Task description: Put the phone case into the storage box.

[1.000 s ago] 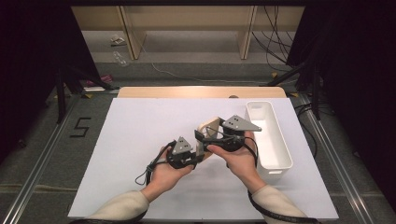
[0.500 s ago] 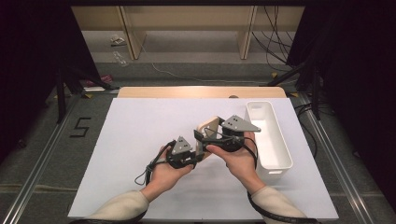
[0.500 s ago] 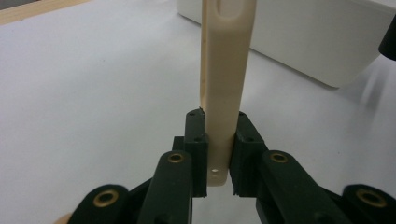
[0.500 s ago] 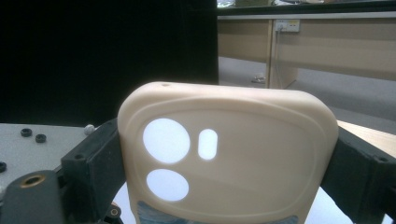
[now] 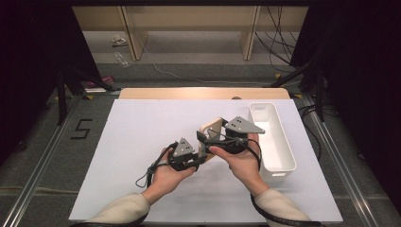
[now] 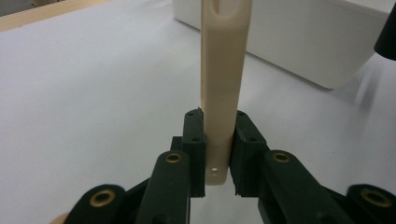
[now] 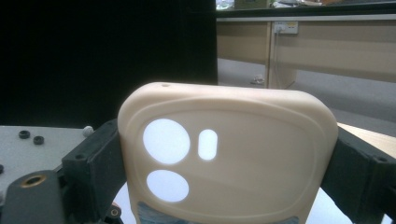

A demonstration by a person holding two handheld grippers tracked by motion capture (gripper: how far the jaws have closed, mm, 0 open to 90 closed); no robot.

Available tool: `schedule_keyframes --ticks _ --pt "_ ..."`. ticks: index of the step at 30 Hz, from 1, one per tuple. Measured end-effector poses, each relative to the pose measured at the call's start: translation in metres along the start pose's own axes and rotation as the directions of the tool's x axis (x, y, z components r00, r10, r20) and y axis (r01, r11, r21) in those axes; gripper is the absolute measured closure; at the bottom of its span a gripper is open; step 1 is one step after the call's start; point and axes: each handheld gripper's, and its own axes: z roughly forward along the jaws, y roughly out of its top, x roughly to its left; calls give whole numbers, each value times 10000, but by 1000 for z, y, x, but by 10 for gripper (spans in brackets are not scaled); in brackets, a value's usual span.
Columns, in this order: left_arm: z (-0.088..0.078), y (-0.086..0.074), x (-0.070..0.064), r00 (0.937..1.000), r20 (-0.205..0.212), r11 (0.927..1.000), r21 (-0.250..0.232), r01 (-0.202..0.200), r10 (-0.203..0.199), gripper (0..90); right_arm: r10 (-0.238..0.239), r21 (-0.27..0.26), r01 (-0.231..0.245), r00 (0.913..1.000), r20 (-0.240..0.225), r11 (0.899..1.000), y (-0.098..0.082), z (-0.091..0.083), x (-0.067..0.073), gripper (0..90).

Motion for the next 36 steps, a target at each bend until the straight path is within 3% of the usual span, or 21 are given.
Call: schedule_keyframes --ticks 3,6,11,17,25,36 --pt "0 0 -1 9999 -35 9999 -29 -161 161 691 12 -7 -12 10000 63 10000 1 -1 -1 120" --pt "0 1 -1 9991 121 9991 -65 -410 410 529 29 -69 -29 9999 136 10000 2 -2 -3 120" --pt "-4 4 -5 9978 -93 9979 38 -648 649 246 21 -141 -17 9997 250 9999 3 -4 -6 120" --pt "-11 5 -1 9944 -287 9939 461 -1001 1015 68 24 -161 -19 9995 302 9999 5 -5 -7 120" --pt "-24 3 9 9912 -514 9908 649 -1187 1221 0 24 -199 -17 9993 372 9998 7 -7 -9 120" --pt "-44 -5 19 9909 -711 9914 725 -1091 1142 0 25 -251 -11 9986 537 9997 10 -10 -14 119"
